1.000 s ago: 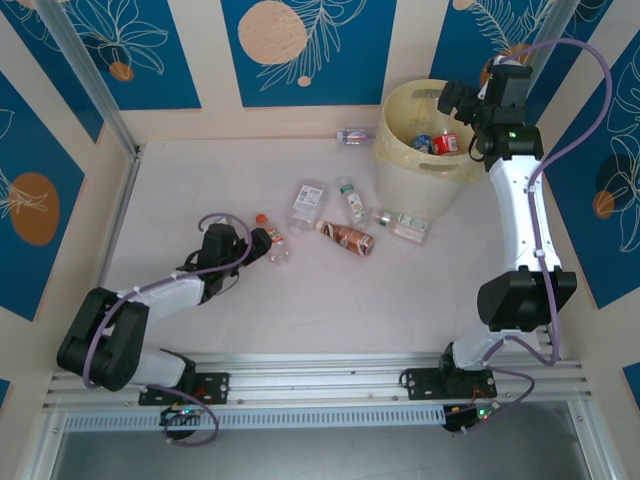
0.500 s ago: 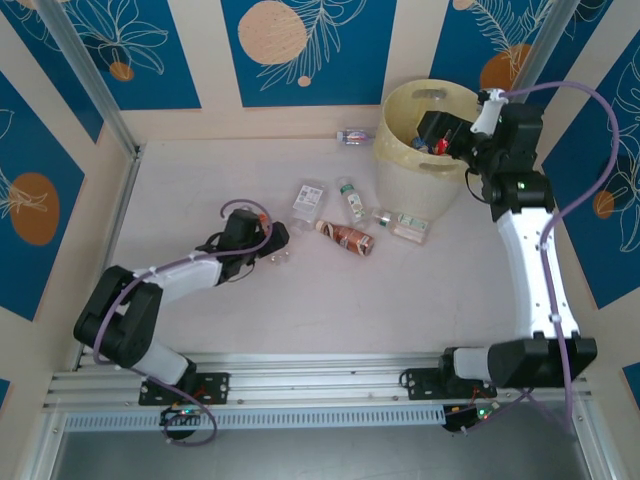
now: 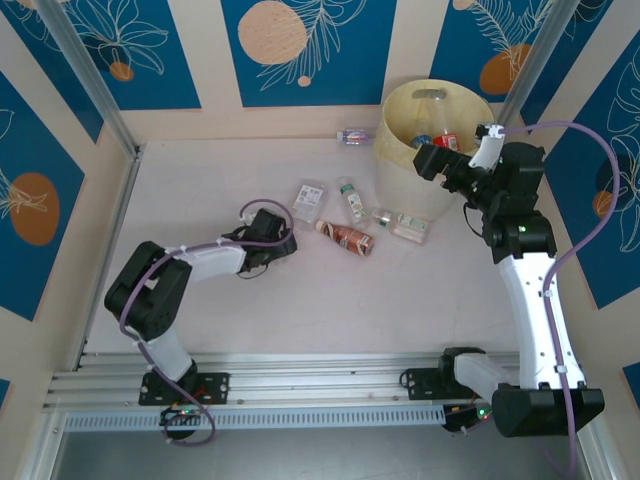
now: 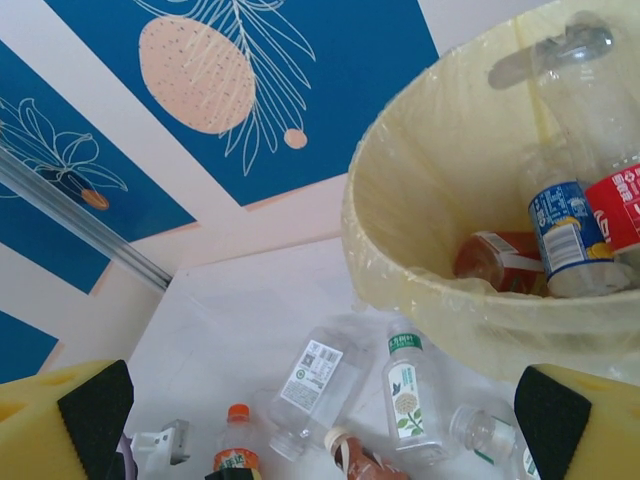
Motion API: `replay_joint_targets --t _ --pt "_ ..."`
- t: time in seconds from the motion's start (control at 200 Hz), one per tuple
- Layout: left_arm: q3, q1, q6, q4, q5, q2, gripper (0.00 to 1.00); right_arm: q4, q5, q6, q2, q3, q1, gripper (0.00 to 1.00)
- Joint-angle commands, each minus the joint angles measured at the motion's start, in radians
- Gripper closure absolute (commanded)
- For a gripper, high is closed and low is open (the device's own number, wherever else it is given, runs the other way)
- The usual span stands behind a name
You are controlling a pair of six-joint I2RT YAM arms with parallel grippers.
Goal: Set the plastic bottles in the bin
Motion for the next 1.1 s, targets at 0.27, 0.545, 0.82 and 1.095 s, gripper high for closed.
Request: replay_joint_targets --t 0.27,0.545,0.82,1.095 --pt "-0.071 -0.008 0.144 0.081 0.026 -0.037 0.28 0.010 -0.004 0.052 -0.013 -0.038 0.006 0.00" --pt "-0.112 -0.009 0.179 0.128 0.062 -0.099 0.39 0.033 -0.057 0.077 -0.012 -0.054 0.015 0.00" --pt "-0.177 -0.009 0.260 0.253 0.138 -0.253 0.45 0.085 -0.110 0.120 -0.015 -0.083 0.053 0.00" --pt "-0.197 -0.009 0.306 0.347 0.273 -0.391 0.48 0.118 -0.106 0.119 -0.012 -0.093 0.117 0.00"
